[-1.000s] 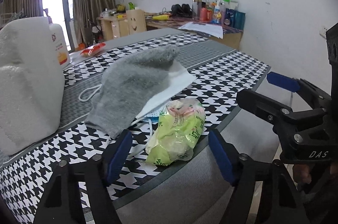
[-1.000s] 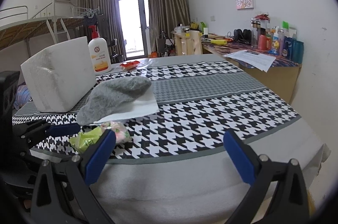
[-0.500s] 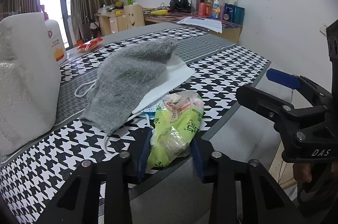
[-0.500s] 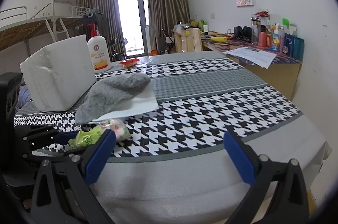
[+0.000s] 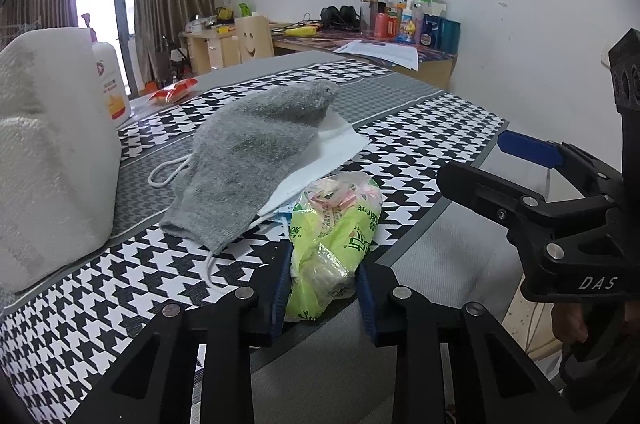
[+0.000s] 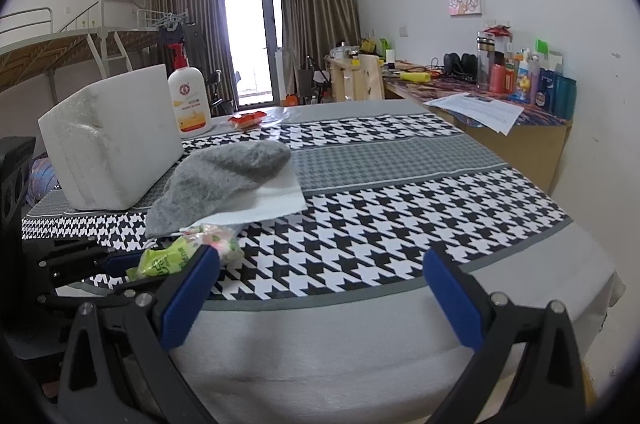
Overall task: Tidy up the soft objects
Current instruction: 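Lift the green snack bag with the left gripper while the right gripper grasps the grey cloth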
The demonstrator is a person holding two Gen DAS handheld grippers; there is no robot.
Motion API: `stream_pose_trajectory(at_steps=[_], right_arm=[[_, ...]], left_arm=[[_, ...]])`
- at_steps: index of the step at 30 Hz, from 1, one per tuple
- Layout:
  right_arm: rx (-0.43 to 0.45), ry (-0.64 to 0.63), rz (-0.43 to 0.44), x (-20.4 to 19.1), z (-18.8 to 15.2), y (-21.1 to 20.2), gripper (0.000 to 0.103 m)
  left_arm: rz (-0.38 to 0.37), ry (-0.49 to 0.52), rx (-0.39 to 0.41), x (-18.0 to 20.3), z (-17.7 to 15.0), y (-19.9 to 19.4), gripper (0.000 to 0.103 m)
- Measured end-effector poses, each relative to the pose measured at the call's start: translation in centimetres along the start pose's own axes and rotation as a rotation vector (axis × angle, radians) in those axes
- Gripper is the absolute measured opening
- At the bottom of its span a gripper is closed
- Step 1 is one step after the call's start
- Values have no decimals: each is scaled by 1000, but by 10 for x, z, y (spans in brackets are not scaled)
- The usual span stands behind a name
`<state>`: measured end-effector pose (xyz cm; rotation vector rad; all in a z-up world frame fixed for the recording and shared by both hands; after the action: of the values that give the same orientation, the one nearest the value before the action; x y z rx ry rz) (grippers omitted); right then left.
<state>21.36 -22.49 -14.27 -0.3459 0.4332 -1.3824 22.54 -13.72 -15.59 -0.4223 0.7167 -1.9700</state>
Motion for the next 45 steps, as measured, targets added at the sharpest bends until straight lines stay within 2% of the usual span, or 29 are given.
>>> stream_pose_trajectory(at_steps=[10,19,29,34,39,45], right_arm=[[-5,-14,30,-17,6,6,103],[-15,-53,81,-50,15,17,103],[-40,-82,178,-100,30,35,103],[-61,-87,191,-110,38,47,103],[-121,-69,194,-113,42,64,103],[-169,-90,156,-118,42,78,101]], left_arm=[[12,-35,28,-15,-1,-18,32],[80,-89,61,-51,-9,-43,32],[166,-161,85,-102,-23,-67,32],[172,-183,83,-115,-24,-67,32],[175,-208,70,-124,-25,-62,32],[158,-220,52,-128,-26,-56,32]])
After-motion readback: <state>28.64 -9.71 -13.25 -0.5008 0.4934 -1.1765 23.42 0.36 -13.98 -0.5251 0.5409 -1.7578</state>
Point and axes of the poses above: each gripper's, at about its wrist camera, not at the fingertips, and y roughly the way its jaws point, x to its right, z to its top, the point moved 8 cm from there along y, roughly the way its jaws point, and after that the axes turned 2 degrees about z, right-handed, at the moved point
